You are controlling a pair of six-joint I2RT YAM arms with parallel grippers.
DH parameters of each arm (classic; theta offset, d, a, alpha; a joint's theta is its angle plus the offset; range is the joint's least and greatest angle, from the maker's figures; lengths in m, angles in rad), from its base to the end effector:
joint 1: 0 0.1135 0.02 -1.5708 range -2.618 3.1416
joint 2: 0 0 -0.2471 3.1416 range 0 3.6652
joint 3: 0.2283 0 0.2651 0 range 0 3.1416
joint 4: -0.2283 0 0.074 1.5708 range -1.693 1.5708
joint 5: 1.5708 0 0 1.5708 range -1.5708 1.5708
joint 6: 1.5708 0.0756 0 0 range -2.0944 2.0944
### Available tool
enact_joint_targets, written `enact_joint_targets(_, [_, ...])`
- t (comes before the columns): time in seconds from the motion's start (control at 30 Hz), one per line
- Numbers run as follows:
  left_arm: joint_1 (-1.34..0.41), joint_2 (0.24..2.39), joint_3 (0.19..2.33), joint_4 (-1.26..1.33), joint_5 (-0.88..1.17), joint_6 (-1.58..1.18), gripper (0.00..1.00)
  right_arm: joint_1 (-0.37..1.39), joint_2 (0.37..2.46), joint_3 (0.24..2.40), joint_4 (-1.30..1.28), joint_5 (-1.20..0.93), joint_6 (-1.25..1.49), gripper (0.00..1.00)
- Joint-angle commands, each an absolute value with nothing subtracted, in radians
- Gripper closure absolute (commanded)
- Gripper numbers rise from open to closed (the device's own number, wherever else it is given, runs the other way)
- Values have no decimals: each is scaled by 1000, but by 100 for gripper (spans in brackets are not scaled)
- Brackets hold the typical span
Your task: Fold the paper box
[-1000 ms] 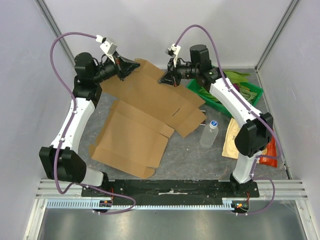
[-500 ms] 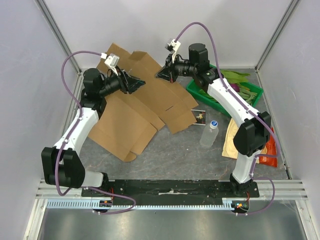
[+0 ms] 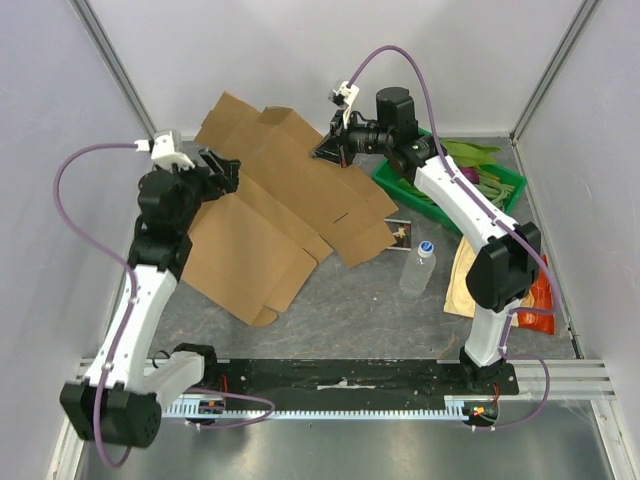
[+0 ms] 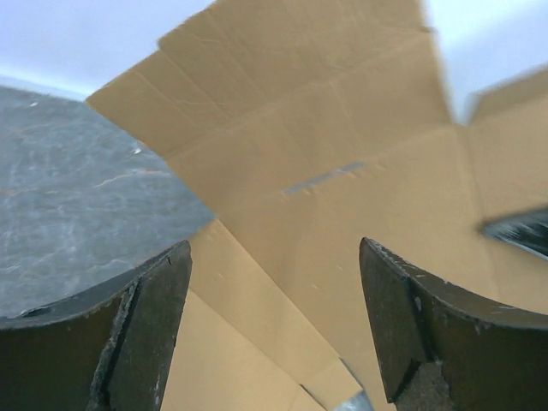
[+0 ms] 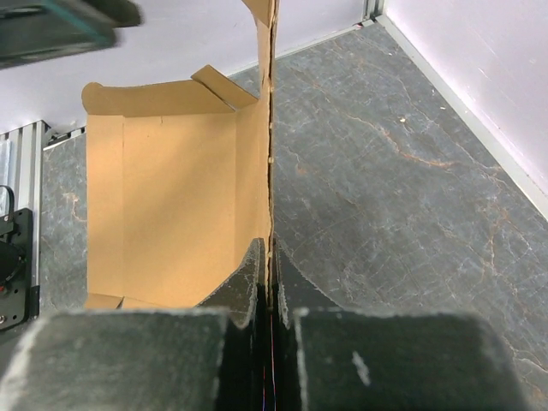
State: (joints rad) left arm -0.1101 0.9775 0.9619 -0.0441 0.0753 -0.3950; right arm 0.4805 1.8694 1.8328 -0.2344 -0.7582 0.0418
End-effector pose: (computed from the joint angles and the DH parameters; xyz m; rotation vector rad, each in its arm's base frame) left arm 0.2877 -0.0375 0.3654 -0.1761 1.6397 -0.4481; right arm 0.3991 0.2666 0.3657 -0.9312 1.6518 1.0546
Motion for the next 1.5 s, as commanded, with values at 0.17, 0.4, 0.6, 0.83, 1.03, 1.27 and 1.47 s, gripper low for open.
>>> enact_joint_targets(0.17, [-38,1291,1161,-141,-8,-386,53,483,1861,1888,-219,-805,23,100])
enact_joint_targets(0.4, [-37,1359,1110,-114,175,-500,59,491,1874,1896,-218,-793,11,100])
enact_joint_targets(0.6, [-38,1345,954,-15,290,-580,57,503,1891,1916,-236,-723,-24,100])
enact_joint_targets(0.83, [-35,1307,927,-57,294,-569,42,531,1910,1924,-313,-605,-143,100])
enact_joint_targets(1.03, [-15,1232,884,-75,348,-606,36,551,1917,1921,-357,-565,-209,100])
enact_joint_targets(1.27, [28,1049,796,-126,259,-646,51,545,1921,1921,-391,-558,-221,100])
enact_joint_targets(1.47, [21,914,700,-153,296,-737,70,522,1940,1933,-391,-610,-216,100])
